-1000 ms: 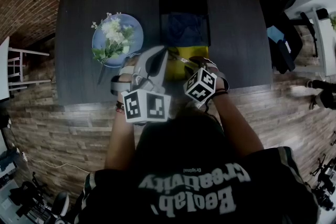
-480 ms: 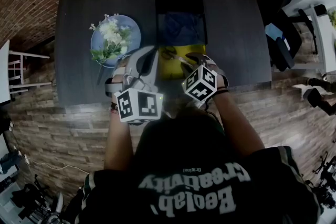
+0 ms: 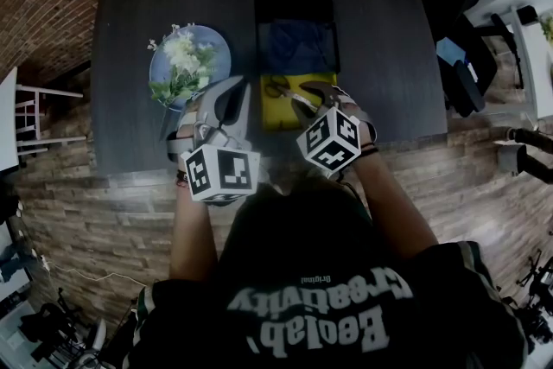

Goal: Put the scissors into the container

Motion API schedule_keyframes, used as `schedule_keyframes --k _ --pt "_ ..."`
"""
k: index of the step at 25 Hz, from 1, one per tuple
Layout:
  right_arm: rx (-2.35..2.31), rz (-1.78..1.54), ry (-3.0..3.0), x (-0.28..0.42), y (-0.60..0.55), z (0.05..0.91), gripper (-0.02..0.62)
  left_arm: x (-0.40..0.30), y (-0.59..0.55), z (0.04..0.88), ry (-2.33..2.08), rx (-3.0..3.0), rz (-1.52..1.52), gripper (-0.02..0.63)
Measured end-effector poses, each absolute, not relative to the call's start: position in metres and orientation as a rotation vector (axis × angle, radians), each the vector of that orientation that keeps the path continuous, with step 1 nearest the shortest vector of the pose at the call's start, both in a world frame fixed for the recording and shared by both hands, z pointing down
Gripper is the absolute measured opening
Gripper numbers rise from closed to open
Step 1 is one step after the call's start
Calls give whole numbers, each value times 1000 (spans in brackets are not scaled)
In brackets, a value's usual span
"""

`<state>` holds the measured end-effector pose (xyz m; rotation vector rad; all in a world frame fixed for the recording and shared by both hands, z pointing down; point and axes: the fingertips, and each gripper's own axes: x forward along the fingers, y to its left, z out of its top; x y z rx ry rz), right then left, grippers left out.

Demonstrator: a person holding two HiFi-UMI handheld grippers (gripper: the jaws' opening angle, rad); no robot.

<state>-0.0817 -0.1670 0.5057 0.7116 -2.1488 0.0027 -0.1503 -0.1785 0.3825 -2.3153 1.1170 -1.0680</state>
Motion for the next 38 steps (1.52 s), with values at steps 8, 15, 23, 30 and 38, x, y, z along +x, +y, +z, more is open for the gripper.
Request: schedule_keyframes --k 8,15,23,30,38 --pt "734 -65 -2199 -86 -170 478 126 -149 -180 380 1116 -2316 -1061 2" --pt "774 -61 -2261 -84 -171 456 126 -146 -181 378 1117 -2317 -1054 2" --pt "830 -102 -2316 -83 -171 424 126 -143 -180 372 1128 -2332 -1032 2" --pt "843 -136 -2393 -81 -165 395 123 -137 -180 364 1151 -2336 -1003 2" --pt "870 -110 -2518 -78 -156 365 115 -131 -174 357 1153 -2373 -963 3"
